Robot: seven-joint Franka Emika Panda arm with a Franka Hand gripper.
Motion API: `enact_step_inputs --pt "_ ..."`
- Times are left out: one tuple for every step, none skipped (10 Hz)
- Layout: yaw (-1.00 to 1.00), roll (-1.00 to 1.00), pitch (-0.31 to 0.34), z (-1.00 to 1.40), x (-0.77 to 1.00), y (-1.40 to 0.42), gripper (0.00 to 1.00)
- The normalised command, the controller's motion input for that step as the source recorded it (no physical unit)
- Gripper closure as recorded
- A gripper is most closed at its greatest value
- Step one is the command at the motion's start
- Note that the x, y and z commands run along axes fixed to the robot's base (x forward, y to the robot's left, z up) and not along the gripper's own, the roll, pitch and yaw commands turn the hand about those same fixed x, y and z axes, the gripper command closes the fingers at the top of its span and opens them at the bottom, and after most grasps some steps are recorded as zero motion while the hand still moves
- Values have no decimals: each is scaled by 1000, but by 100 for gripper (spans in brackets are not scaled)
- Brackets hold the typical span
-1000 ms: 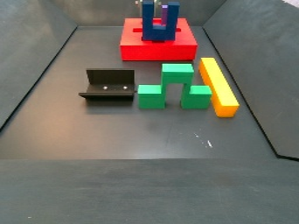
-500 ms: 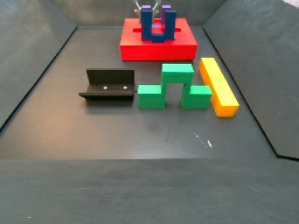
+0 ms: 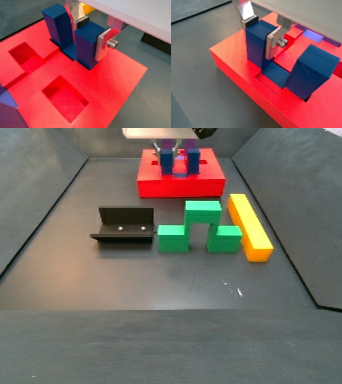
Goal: Pick up the blue object. Move up. Place the blue object on the fixture. Regrasp the blue object. Move to above the board. Insert the blue object.
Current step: Insert the blue object.
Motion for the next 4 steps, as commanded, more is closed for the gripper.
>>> enact_step_inputs --pt "0 -63 54 -574 163 17 100" --pt "0 0 16 -583 0 -14 100" --pt "0 27 0 -194 -14 0 100" --pt "0 0 0 0 0 0 100"
